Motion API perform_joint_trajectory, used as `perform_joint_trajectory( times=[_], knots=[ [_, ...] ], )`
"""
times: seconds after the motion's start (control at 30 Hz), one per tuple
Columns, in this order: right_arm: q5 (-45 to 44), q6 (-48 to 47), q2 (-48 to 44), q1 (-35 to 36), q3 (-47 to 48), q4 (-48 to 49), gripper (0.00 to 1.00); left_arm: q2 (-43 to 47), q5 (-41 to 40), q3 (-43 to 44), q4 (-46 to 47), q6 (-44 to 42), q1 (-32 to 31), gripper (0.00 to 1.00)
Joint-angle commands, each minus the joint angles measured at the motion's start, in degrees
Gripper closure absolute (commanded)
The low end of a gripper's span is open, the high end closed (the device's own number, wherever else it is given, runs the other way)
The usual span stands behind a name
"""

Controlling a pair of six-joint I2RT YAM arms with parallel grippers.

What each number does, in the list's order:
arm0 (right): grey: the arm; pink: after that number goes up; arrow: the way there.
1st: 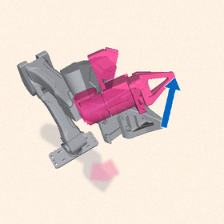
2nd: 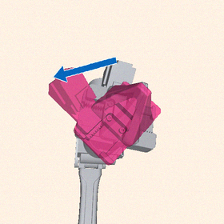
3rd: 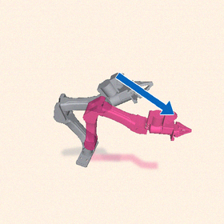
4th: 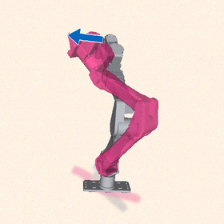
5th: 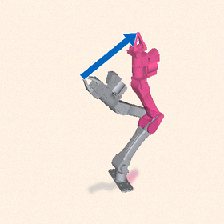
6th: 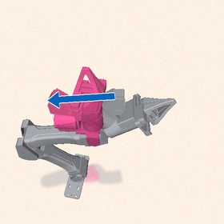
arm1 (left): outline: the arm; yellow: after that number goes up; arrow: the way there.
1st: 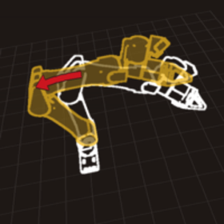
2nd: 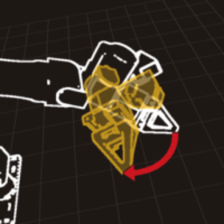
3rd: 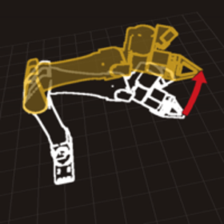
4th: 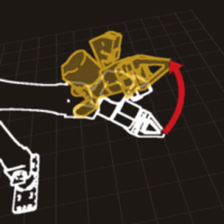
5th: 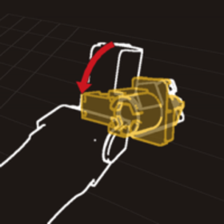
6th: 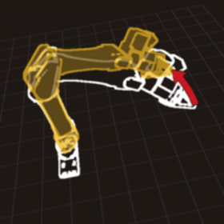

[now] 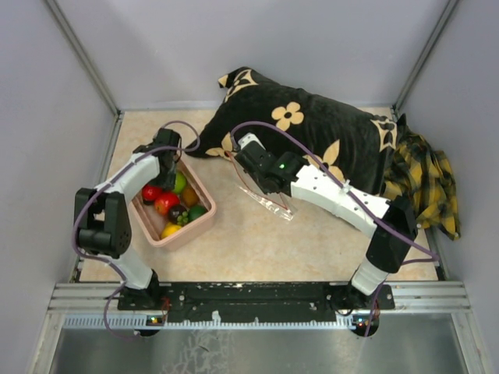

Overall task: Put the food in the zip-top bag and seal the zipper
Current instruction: Pick up the fake fruit from the bin.

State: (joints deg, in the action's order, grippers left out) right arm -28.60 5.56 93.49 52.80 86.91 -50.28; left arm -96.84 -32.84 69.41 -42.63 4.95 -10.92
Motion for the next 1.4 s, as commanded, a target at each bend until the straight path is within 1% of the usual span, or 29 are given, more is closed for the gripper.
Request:
perform_joint_trajectory(
  times=[0.0,0.13,0.3,0.43,0.53,0.67,0.83,0.93,1.03,1.17,1.27,1.37],
  knots=[
    [-0.18,-0.80,-2.07,0.14,-0.25,1.33,1.00,3.85,4.66,0.36,-1.40,1.13,0.28,0.36],
    [-0.43,-0.50,-2.33,0.11,0.03,0.92,1.00,9.03,7.92,0.47,-1.49,2.01,0.28,0.48],
    [-1.58,0.36,-2.05,0.12,0.76,0.11,1.00,18.34,13.66,-0.06,0.05,2.90,0.28,0.52],
    [-1.81,1.39,-2.00,0.11,1.20,0.05,1.00,26.19,21.84,-1.47,3.64,5.29,0.28,0.55],
    [-2.08,2.49,-1.85,0.17,1.63,-0.03,1.00,32.56,30.89,-5.59,9.22,7.87,0.22,0.56],
    [-2.05,4.19,-1.41,0.20,2.48,-0.51,1.00,39.21,41.96,-11.33,16.87,15.38,0.19,0.56],
    [-2.46,5.84,-1.39,0.58,2.73,-0.15,1.00,43.92,53.47,-17.90,28.28,25.74,0.04,0.57],
    [-2.70,6.65,-1.44,0.87,3.12,0.27,1.00,45.11,58.01,-22.00,36.69,32.51,-0.89,0.58],
    [-3.08,7.40,-1.47,1.18,3.24,0.52,1.00,45.29,59.39,-25.00,44.57,37.45,-2.34,0.59],
    [-3.27,8.46,-1.57,1.47,3.18,0.83,1.00,45.94,58.65,-28.79,54.51,42.93,-5.01,0.60],
    [-2.94,9.13,-1.65,1.76,3.08,1.47,1.00,46.03,54.74,-32.67,63.36,47.86,-9.10,0.60],
    [-2.79,9.91,-1.65,1.96,3.17,1.84,1.00,45.21,49.13,-35.68,71.75,50.06,-14.42,0.60]
  ],
)
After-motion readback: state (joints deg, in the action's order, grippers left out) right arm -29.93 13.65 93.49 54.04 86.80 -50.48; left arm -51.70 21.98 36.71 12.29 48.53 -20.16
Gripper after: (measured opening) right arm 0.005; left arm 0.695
